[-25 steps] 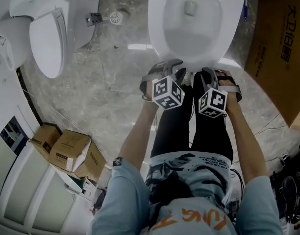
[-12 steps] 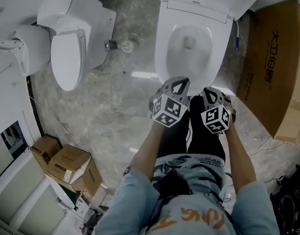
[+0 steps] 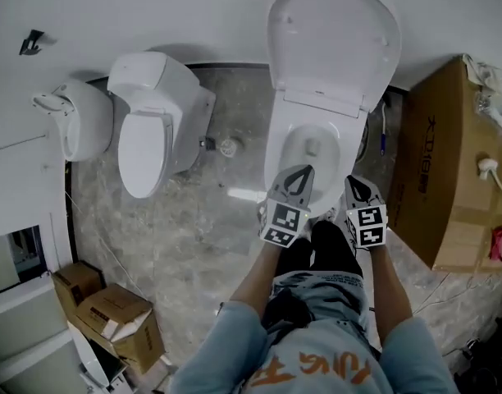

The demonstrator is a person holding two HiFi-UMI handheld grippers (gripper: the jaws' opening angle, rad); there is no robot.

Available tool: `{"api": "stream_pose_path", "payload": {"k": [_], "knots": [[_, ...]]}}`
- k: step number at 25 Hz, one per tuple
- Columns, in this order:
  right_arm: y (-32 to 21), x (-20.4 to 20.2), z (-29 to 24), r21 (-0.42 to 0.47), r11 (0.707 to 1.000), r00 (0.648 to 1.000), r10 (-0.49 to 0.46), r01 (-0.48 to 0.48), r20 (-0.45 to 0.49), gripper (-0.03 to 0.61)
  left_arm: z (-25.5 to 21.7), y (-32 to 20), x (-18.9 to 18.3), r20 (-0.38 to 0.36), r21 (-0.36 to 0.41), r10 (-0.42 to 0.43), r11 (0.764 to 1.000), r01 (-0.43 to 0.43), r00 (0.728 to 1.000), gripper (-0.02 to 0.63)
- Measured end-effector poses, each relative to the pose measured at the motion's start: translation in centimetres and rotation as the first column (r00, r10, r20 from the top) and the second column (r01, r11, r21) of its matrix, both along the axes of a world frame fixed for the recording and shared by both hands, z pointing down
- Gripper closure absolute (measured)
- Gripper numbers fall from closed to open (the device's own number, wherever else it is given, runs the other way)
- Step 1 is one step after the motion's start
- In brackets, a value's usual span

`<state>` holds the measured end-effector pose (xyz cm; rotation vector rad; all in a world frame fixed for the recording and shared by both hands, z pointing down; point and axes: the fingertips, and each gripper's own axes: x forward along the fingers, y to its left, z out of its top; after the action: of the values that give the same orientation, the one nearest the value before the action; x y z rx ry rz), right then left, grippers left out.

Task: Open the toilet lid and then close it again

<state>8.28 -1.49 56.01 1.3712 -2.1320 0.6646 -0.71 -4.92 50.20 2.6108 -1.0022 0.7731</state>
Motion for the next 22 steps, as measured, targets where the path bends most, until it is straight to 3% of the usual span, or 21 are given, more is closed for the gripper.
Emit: {"api": "stream_pose_path", "payload": {"k": [3,14,17,22], "knots": [[-2.7,1.6,-3.6,0.062,0.998,0.999,0.024,-0.026,0.037,0.566,-3.5,-1.2,1.2,0.052,0.086,0.015,0.996,-0.019,0.999,0.588],[-12.6,8.7,-15.2,0.298,0.95,0.996,0.082,-0.091,0.042,0.565,-15.1,-10.5,4.7,0.083,0.289,-0.024,0.957,-0.001,0.996,0.586],[-15.8,9.5,-18.4,0.356,0.93,0.996,0.084,-0.09,0.032,0.552,-17.9,-13.2,5.5,0.111,0.337,-0.002,0.941,-0.036,0.994,0.586],[-21.7,9.8,-23.7,0.454,0.89,0.998,0.057,-0.04,-0.022,0.522,-21.3,-18.5,6.9,0.219,0.404,0.048,0.904,-0.136,0.974,0.584]]}}
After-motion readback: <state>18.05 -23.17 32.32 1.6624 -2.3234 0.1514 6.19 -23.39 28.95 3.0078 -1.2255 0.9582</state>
